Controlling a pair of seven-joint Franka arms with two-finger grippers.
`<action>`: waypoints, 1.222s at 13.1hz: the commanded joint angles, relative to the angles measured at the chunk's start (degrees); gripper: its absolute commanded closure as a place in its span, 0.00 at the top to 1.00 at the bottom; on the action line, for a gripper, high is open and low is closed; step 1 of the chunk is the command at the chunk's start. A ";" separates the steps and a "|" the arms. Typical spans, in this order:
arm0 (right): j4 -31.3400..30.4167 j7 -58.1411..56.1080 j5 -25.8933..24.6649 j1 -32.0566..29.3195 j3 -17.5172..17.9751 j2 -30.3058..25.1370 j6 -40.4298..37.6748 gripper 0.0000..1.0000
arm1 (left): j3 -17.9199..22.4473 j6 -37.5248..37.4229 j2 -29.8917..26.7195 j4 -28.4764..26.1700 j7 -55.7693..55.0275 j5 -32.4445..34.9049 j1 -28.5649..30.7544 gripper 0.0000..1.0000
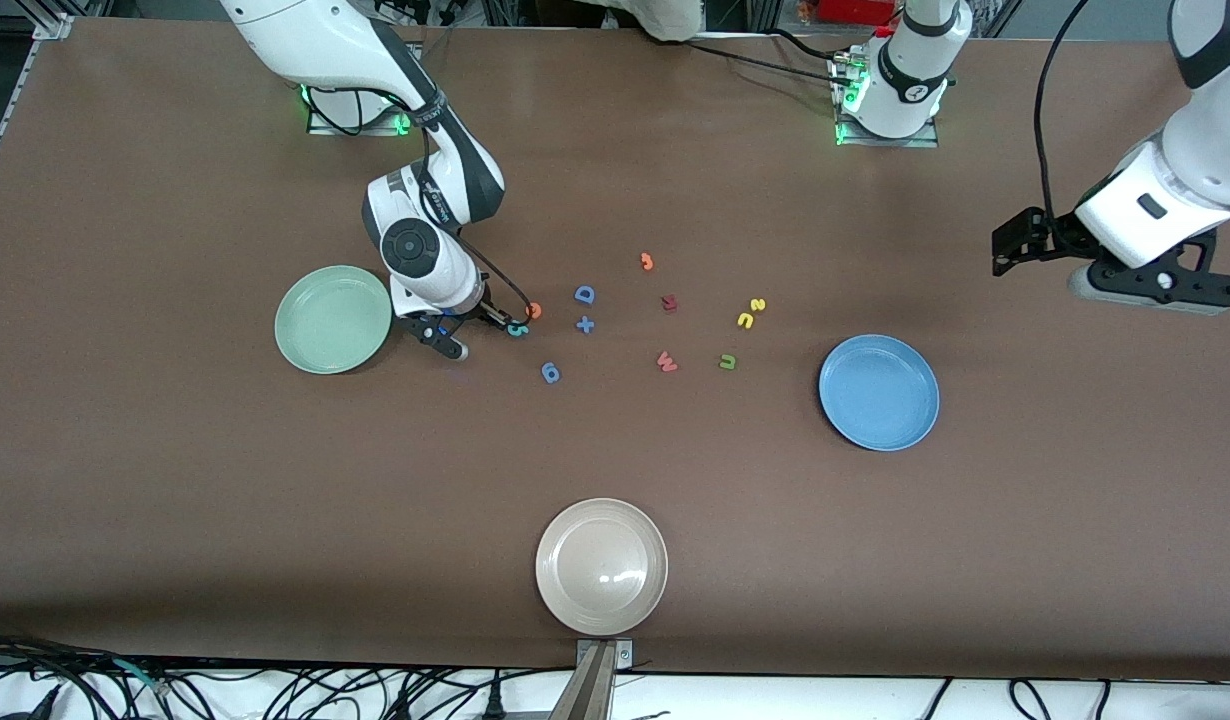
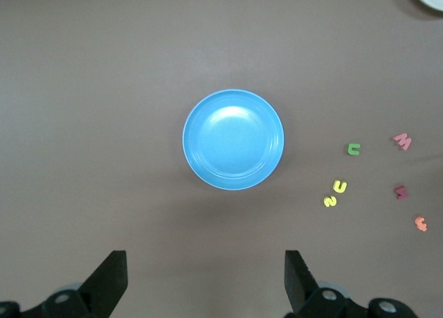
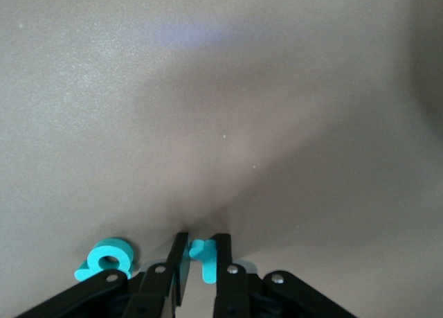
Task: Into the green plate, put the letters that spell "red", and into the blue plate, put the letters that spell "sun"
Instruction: 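Place the teal letter on the mint plate while the left gripper reaches letters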
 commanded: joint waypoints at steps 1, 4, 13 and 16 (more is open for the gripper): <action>0.26 0.03 0.78 -0.01 0.29 0.93 0.02 0.13 | -0.49 0.09 2.66 0.30 -0.17 -0.90 -0.34 1.00; 1.04 -0.76 0.78 -0.10 0.29 0.31 -1.11 0.13 | -1.46 2.71 5.30 -1.36 -0.35 -1.16 -2.17 1.00; 16.96 -19.87 0.87 -0.54 -13.57 -4.60 -38.46 0.13 | -9.55 34.36 13.02 -20.45 -22.92 -3.10 -8.32 1.00; 15.74 -35.52 0.87 -0.54 -21.75 -5.40 -41.46 0.13 | -9.64 42.17 19.09 -19.92 -28.81 1.56 -10.87 1.00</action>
